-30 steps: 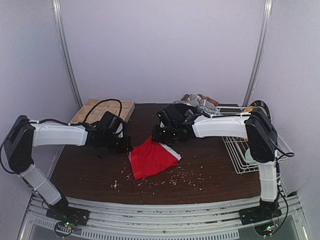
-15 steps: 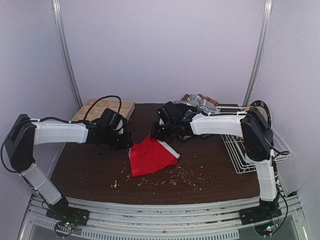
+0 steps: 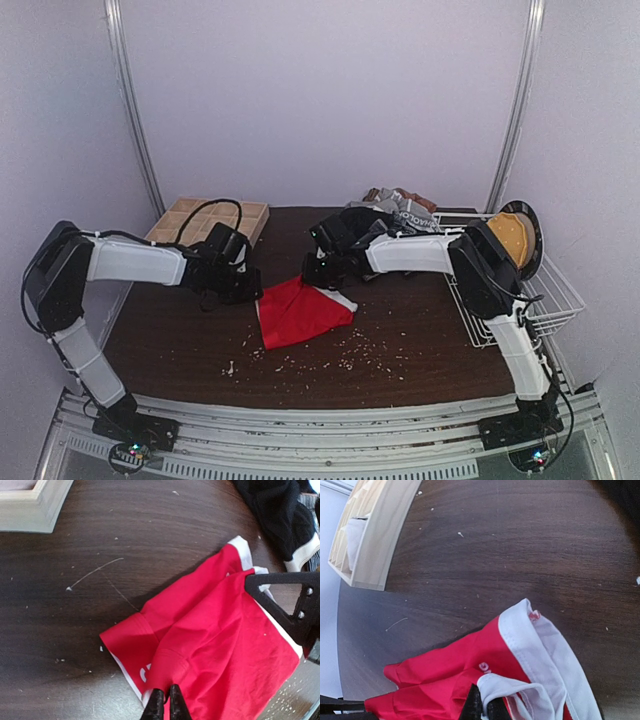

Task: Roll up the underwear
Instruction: Fold the underwear at the center of the board.

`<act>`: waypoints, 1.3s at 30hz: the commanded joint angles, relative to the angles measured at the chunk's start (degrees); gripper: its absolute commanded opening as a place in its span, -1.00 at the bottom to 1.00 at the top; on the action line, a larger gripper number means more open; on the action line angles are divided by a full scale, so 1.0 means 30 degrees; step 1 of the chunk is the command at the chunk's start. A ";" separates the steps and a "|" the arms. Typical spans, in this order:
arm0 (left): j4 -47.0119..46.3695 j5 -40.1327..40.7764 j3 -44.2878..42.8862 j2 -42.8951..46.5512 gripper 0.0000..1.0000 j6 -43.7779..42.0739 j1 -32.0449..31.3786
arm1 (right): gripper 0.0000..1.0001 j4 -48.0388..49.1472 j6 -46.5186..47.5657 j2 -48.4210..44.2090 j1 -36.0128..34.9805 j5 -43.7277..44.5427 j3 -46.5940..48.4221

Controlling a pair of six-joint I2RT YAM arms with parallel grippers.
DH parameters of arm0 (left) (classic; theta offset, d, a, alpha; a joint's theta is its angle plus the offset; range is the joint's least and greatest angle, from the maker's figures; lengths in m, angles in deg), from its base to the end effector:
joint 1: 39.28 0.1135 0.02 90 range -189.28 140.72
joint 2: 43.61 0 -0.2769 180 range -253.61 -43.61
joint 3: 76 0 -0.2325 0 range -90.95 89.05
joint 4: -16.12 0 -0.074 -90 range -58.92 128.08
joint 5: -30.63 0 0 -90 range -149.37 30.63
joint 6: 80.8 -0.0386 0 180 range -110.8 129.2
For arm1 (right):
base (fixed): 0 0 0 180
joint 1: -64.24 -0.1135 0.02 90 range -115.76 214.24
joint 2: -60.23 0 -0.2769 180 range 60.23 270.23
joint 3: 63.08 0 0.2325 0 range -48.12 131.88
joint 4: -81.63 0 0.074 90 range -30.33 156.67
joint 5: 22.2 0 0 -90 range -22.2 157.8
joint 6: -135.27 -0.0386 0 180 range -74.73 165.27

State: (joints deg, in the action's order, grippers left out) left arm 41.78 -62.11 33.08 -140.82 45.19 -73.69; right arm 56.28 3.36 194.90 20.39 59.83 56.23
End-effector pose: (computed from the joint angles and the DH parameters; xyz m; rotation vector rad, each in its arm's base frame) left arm 0.2733 -0.1895 0.1966 -0.0142 2.5689 -0.5608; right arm 0.3741 0.3668 0.1756 -0.1199 2.4520 0.8913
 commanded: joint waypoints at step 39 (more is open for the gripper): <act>-0.1705 -0.0686 -0.4471 -0.5836 -1.00 -0.3620 -0.0943 | -0.62 -0.0700 0.2262 -0.5799 -0.1324 0.0869 -0.8336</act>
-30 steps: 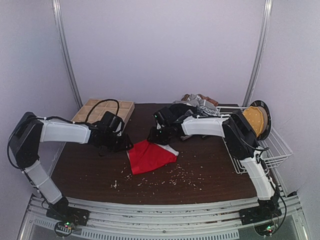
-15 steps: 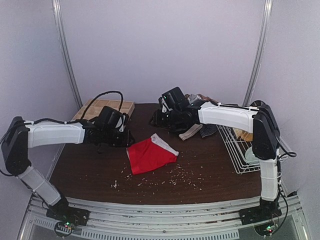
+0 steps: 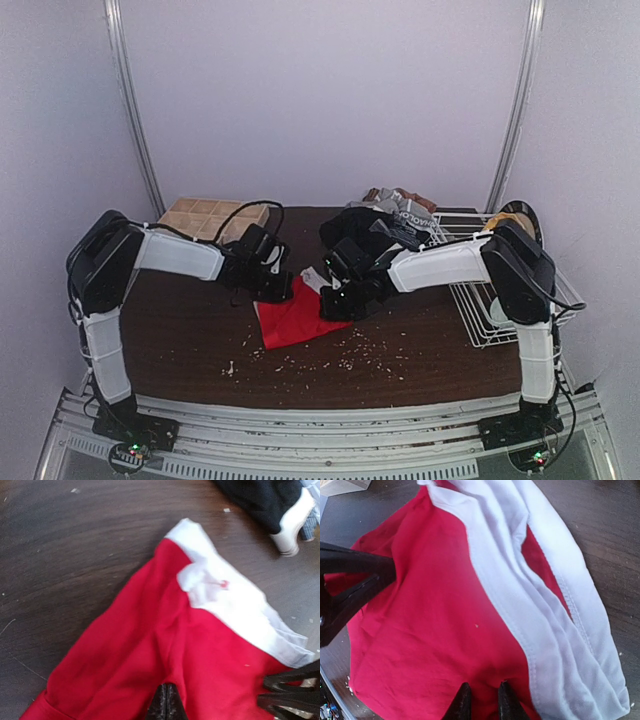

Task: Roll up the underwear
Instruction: Fold the underwear at the center of the board, then rotate the underwear at the center of the board.

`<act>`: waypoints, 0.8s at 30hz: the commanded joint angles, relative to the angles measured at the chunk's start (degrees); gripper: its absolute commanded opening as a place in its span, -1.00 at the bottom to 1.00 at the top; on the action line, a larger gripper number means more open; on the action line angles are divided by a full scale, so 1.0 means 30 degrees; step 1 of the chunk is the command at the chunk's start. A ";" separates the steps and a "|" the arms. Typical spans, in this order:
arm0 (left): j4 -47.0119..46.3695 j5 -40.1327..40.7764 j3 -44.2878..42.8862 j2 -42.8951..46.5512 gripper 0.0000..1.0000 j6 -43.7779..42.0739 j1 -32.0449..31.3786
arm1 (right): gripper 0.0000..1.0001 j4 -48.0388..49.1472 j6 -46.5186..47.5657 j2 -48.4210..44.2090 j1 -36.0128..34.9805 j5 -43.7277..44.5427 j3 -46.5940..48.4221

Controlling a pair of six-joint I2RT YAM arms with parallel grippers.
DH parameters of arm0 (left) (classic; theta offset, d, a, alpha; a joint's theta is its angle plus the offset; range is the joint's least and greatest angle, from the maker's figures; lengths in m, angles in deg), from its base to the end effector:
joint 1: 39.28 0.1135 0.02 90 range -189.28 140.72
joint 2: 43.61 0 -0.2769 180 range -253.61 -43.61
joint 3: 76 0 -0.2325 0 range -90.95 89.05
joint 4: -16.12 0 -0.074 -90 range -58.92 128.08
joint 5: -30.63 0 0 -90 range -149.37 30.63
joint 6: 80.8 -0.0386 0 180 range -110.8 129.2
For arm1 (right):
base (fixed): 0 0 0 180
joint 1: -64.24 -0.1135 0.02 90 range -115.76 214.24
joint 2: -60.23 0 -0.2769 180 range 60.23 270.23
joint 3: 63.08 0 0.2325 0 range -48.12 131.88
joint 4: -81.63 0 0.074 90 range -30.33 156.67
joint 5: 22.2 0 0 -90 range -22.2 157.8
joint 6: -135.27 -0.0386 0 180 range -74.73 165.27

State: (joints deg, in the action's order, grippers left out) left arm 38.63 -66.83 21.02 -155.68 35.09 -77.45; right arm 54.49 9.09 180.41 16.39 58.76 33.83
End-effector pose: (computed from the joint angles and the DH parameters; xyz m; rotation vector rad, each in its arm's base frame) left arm 0.3090 -0.2493 0.1691 0.3331 2.5506 -0.6171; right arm 0.2936 0.3334 0.1746 -0.3406 2.5992 0.7852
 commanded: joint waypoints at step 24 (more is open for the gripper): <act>-0.2359 0.2454 0.4952 0.2211 -1.00 0.4874 -0.5364 | -0.50 -0.4100 0.2554 -0.3060 0.1189 0.2806 -0.1523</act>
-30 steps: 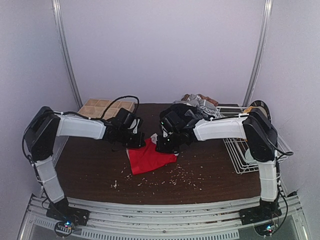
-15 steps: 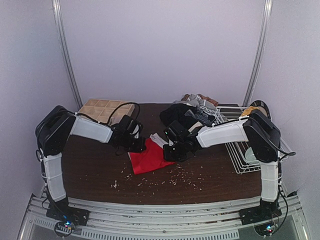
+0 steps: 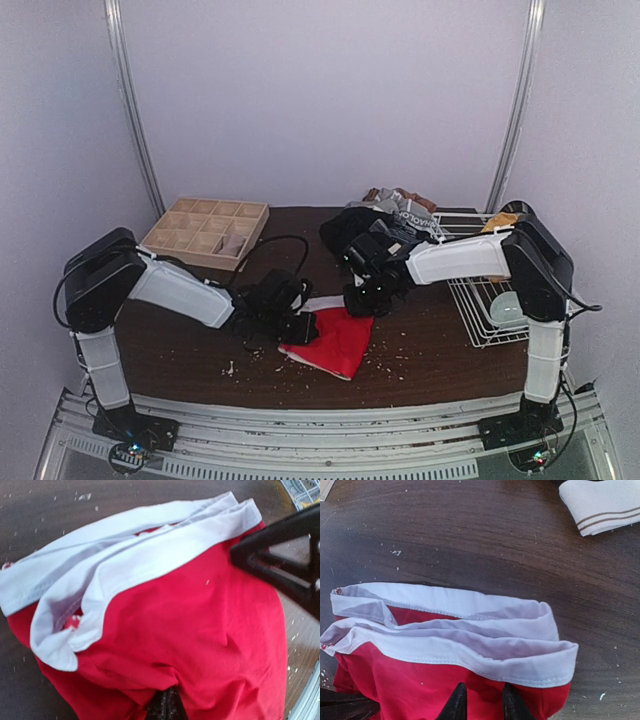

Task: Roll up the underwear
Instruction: Rotate the underwear at the center of the board.

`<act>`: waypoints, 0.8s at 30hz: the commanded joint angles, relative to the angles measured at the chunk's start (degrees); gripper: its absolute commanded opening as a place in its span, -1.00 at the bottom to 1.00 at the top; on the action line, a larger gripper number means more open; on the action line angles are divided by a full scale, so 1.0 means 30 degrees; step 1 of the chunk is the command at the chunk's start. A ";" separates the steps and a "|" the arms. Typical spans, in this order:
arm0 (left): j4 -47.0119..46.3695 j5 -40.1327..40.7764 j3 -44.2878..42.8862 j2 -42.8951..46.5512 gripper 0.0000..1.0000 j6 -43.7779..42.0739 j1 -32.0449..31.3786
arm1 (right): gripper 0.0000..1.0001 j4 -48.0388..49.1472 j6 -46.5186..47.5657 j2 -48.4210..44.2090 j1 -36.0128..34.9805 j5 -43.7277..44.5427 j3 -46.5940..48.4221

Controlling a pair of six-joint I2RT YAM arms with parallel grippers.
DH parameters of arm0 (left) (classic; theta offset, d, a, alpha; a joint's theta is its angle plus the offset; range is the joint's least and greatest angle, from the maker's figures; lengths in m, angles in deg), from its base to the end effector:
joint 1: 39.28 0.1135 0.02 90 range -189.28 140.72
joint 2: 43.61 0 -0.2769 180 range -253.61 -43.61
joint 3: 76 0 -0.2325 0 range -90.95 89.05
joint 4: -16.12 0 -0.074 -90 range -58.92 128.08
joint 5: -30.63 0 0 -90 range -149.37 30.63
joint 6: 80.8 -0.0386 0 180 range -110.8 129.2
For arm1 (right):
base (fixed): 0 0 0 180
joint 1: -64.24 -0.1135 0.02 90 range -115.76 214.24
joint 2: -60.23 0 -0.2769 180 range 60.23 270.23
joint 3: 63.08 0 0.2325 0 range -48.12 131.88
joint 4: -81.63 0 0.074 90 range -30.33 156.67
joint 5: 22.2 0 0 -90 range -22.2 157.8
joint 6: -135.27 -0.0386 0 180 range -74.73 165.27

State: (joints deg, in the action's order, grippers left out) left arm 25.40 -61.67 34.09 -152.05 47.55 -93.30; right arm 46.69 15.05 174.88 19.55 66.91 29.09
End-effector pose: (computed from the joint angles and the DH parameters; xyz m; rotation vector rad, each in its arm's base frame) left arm 0.2132 -0.2963 0.1479 0.3684 2.5322 -0.7478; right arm 0.2917 0.2894 0.1814 -0.3406 2.6353 0.4886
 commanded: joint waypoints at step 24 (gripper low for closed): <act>0.3526 -0.2717 0.0480 0.4189 -0.67 -0.0800 -0.0365 | -0.48 0.1402 -0.2282 -0.5228 -0.4962 0.1230 -0.4490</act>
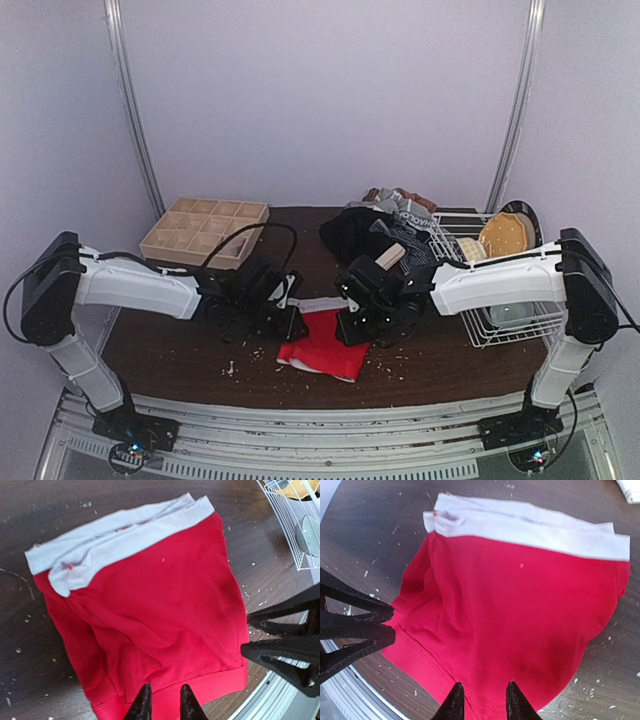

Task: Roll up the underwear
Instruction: Rotate the underwear at the center of the board.

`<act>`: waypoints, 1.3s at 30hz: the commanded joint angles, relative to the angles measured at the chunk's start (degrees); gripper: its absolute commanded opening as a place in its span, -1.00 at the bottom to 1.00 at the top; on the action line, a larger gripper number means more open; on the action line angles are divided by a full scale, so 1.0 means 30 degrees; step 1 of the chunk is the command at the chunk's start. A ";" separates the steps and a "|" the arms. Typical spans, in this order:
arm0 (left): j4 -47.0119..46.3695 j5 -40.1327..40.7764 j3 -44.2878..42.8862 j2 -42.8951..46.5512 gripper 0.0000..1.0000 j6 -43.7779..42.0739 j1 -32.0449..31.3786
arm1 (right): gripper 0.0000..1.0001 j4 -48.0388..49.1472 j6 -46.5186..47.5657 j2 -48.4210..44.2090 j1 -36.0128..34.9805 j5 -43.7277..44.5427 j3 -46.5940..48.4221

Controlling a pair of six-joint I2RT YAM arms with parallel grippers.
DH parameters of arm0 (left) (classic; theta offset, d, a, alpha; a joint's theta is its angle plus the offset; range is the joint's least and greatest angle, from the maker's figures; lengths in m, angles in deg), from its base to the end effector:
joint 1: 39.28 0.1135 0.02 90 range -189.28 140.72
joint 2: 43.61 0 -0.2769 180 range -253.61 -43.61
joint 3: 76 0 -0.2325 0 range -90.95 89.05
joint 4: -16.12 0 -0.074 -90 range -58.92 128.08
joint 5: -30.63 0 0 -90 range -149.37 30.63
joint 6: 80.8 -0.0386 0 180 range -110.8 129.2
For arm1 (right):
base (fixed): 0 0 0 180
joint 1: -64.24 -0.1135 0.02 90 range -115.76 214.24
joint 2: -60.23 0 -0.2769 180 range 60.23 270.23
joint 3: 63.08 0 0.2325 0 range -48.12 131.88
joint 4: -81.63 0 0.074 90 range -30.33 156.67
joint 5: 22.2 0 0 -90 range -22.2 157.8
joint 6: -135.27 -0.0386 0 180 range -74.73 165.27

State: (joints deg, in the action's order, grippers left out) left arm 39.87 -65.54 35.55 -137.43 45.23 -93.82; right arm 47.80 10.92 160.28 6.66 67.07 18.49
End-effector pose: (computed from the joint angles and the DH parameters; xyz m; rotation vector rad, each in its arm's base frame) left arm 0.1835 -0.2647 0.2052 0.4701 2.5600 -0.7879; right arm 0.1913 0.3022 0.2234 -0.5325 2.5624 0.6538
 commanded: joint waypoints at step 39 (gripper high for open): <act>0.0619 -0.3191 -0.8183 -0.6920 -0.93 -0.4961 0.4258 | -0.39 0.3191 -0.2396 0.0925 -0.5417 0.1784 -0.2615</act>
State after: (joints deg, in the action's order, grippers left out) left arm 41.64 -72.41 15.18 -154.87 33.03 -81.50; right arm 58.60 4.43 160.50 -9.43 71.85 10.22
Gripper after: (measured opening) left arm 0.061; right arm 0.312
